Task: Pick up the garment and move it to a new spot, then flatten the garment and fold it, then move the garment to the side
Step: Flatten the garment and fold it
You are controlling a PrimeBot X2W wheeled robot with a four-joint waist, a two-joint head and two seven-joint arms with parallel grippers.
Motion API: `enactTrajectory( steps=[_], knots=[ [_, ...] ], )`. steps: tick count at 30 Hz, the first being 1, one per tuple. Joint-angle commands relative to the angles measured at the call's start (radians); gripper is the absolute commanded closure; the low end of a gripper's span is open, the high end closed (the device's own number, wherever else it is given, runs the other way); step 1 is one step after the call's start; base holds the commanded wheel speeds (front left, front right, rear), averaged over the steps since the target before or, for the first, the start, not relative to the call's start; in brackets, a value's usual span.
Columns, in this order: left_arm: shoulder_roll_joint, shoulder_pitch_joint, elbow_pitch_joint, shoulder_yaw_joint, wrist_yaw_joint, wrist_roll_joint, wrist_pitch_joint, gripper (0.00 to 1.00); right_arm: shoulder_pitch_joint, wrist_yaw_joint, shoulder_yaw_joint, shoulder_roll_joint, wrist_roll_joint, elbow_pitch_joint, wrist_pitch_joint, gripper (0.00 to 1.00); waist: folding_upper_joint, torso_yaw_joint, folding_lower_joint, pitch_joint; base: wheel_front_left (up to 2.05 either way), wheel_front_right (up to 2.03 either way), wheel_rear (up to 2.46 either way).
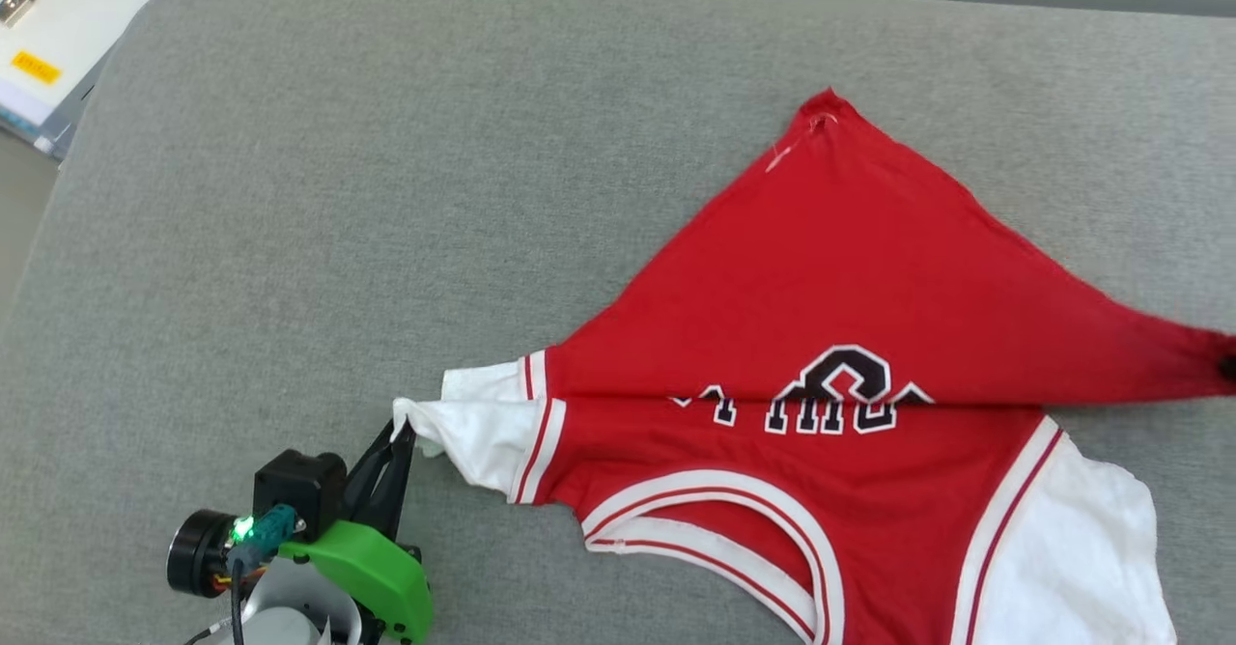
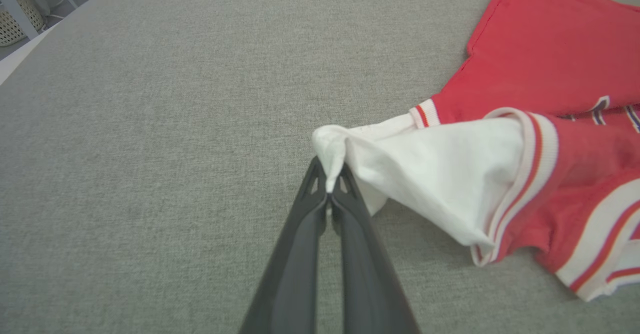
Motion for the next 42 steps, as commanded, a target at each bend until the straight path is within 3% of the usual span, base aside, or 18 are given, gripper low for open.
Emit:
enactTrajectory(
  steps=[1,11,20,21,22,23,29,33,42],
  knots=[
    [0.008,0.024,-0.007,0.008,0.012,-0.011,0.002,1.00,0.056,-0.001,-0.012,-0.009,0.011,-0.013,-0.014,1.00,0.0050,-0.067,0.0001,-0.066,0.00,0.00,0.00],
    [0.030,0.098,-0.054,0.046,0.059,-0.027,0.001,1.00,0.378,-0.001,-0.088,0.031,0.012,-0.064,-0.049,1.00,0.0050,-0.124,0.0001,-0.077,0.00,0.00,0.00],
    [0.036,0.101,-0.079,0.053,0.075,-0.027,0.005,1.00,0.499,-0.001,-0.082,0.112,-0.031,-0.078,-0.058,1.00,0.0050,-0.132,0.0001,-0.059,0.00,0.00,0.00],
    [0.037,0.102,-0.080,0.053,0.076,-0.028,0.006,1.00,0.495,-0.001,-0.092,0.118,-0.035,-0.080,-0.066,0.97,0.0050,-0.133,0.0001,-0.060,0.00,0.00,0.00],
    [0.038,0.104,-0.082,0.053,0.078,-0.029,0.007,1.00,0.488,-0.001,-0.106,0.124,-0.040,-0.081,-0.074,0.59,0.0050,-0.134,0.0001,-0.062,0.00,0.00,0.00],
    [0.039,0.106,-0.083,0.053,0.080,-0.029,0.008,1.00,0.480,-0.001,-0.121,0.128,-0.044,-0.083,-0.082,0.00,0.0050,-0.135,0.0001,-0.063,0.00,0.00,0.00],
    [0.042,0.107,-0.110,0.049,0.095,-0.023,0.014,1.00,0.384,-0.001,-0.279,0.163,-0.068,-0.152,-0.182,0.00,0.0050,-0.123,0.0001,-0.069,0.00,0.00,0.00],
    [0.046,0.096,-0.131,0.048,0.102,-0.015,0.020,1.00,0.312,-0.001,-0.317,0.160,-0.097,-0.227,-0.206,0.00,0.0050,-0.111,0.0001,-0.053,0.00,0.00,0.00],
    [0.048,0.052,-0.171,0.044,0.112,0.010,0.033,1.00,0.048,-0.001,-0.236,0.162,-0.140,-0.272,-0.130,0.00,0.0050,-0.075,0.0001,0.005,0.00,0.00,0.00]
  ],
)
